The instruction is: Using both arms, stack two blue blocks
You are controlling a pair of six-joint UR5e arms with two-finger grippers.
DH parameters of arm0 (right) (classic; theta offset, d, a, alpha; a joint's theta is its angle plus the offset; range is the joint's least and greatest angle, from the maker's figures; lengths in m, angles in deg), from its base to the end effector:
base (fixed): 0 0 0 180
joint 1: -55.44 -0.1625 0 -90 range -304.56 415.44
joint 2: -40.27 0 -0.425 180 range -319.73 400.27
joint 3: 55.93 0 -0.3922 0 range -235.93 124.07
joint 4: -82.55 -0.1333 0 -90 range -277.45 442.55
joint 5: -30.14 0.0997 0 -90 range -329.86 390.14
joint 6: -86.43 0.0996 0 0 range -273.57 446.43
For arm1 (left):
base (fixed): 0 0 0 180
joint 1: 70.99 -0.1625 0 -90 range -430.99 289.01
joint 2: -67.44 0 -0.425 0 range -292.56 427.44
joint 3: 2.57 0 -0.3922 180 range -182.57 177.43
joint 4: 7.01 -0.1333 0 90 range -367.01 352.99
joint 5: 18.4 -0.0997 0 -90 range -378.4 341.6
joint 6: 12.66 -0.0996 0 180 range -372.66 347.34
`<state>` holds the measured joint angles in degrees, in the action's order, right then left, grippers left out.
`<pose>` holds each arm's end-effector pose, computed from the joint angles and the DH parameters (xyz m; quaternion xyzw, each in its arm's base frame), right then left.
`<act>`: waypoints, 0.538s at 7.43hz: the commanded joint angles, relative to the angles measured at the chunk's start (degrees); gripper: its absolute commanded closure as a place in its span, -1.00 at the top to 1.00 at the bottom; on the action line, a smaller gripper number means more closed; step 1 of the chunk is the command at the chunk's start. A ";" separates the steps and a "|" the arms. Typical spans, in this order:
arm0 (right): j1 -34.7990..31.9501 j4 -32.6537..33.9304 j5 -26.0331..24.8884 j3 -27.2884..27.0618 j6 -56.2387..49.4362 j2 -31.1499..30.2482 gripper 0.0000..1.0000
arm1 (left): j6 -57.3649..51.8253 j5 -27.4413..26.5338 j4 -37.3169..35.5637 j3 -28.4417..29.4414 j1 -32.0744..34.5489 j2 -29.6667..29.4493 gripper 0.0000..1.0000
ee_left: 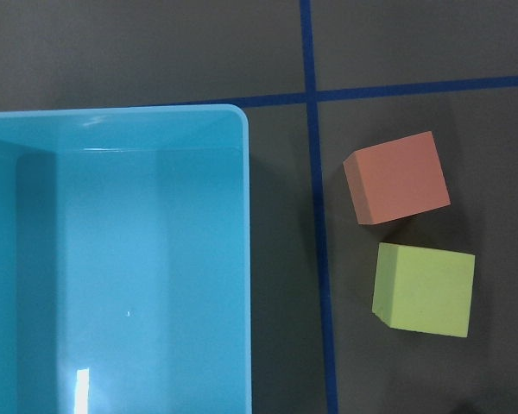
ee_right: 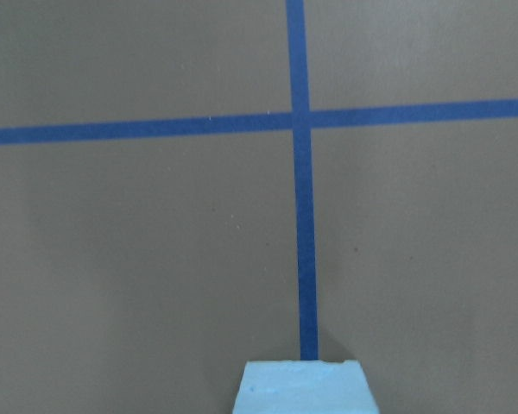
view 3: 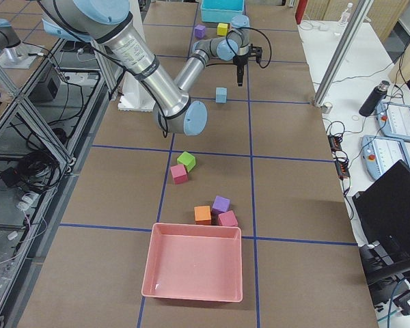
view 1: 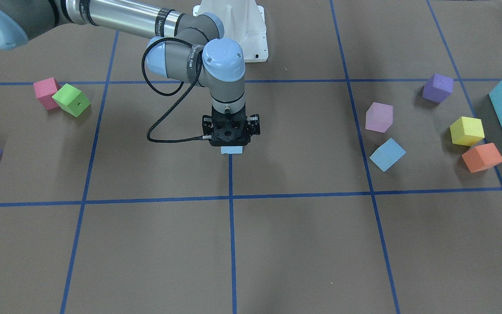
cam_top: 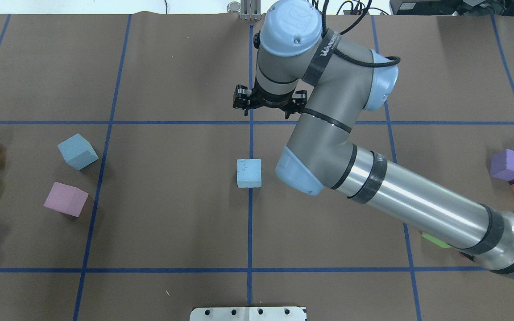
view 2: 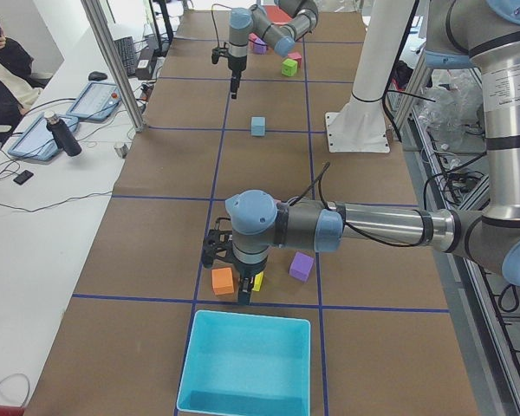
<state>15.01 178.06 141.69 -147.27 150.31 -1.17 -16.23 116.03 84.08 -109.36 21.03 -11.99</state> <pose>-0.4757 -0.5323 0.1402 0.0589 -0.4052 0.0432 0.9113 -0.0783 -0.4174 0.5957 0.0773 0.3740 0.0366 0.9235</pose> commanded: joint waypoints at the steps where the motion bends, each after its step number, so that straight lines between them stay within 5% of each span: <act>1: -10.31 3.01 5.90 -7.60 -14.41 -9.92 1.00 | 0.32 0.31 4.50 0.85 -0.52 -7.00 0.96; 2: -16.55 3.01 10.83 -9.46 -22.49 -14.77 1.00 | 0.32 3.70 5.41 6.09 -1.31 -11.75 0.96; 4: -25.79 3.19 12.63 -10.00 -40.93 -24.87 1.00 | -0.55 7.95 8.72 6.58 -1.76 -12.32 0.96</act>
<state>-4.57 181.10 152.53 -156.70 121.41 -19.33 -16.27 122.02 90.07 -103.85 19.58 -23.34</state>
